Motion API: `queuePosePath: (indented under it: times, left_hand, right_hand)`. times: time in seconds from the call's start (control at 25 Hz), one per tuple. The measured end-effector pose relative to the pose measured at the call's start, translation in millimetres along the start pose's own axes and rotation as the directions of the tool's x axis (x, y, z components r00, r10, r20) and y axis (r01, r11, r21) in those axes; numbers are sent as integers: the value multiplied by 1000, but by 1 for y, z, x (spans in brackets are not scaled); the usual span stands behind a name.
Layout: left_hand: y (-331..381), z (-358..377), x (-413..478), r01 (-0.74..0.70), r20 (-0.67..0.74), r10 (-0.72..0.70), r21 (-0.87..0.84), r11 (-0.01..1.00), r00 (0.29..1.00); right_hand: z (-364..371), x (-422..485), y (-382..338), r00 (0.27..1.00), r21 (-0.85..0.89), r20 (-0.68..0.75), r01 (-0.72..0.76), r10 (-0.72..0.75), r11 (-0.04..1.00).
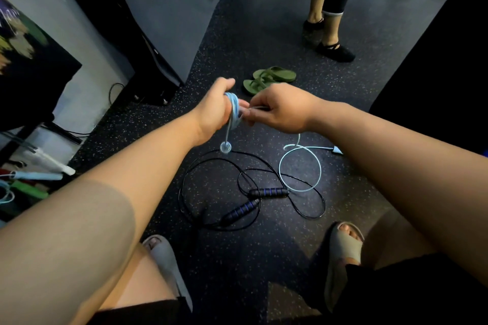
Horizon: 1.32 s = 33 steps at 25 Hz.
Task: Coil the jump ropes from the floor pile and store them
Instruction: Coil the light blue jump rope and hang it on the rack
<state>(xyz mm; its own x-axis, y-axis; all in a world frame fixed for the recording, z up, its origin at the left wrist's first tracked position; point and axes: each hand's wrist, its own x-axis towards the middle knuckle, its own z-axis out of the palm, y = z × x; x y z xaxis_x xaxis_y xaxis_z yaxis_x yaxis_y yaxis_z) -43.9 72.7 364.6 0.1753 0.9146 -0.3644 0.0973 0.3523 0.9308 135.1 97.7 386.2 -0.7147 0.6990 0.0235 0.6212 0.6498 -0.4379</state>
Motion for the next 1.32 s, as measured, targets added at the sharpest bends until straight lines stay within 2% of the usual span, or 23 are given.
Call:
queuePosePath:
  times: [0.08, 0.24, 0.4, 0.56, 0.76, 0.88, 1.04, 1.16, 1.24, 1.32]
  left_hand:
    - [3, 5, -8, 46, 166, -55, 58, 997, 985]
    - [11, 7, -16, 83, 304, -89, 32, 996, 949]
    - [19, 6, -21, 98, 377, -38, -141, 985, 926]
    - [24, 1, -23, 78, 358, 64, -370, 926, 931]
    - [24, 0, -22, -15, 247, 207, -606, 795, 947]
    - [27, -5, -20, -102, 114, 258, -713, 694, 960]
    - [32, -22, -14, -217, -102, 217, -758, 615, 971]
    - [32, -27, -8, -312, -244, 195, -770, 556, 950]
    - [29, -28, -2, -366, -327, 180, -700, 613, 928]
    - [23, -25, 1, -336, -345, 173, -498, 800, 923]
  right_hand:
    - [-6, 1, 8, 997, 5, -57, 44, -43, 999]
    - [-11, -1, 21, 989, 163, -132, 87, -66, 983]
    - [-2, -4, 30, 985, 301, -172, 26, 27, 953]
    - [17, -1, 34, 971, 367, -169, -98, 170, 925]
    - [36, 7, 33, 953, 540, -67, -215, 297, 814]
    - [45, 3, 33, 955, 476, 70, -285, 288, 832]
    - [50, -5, 23, 930, 428, 249, -355, 269, 831]
    - [41, -8, 12, 928, 399, 282, -343, 241, 851]
    - [31, -8, 5, 954, 263, 237, -244, 182, 933]
    - [22, -7, -2, 982, 138, 170, -112, 87, 984]
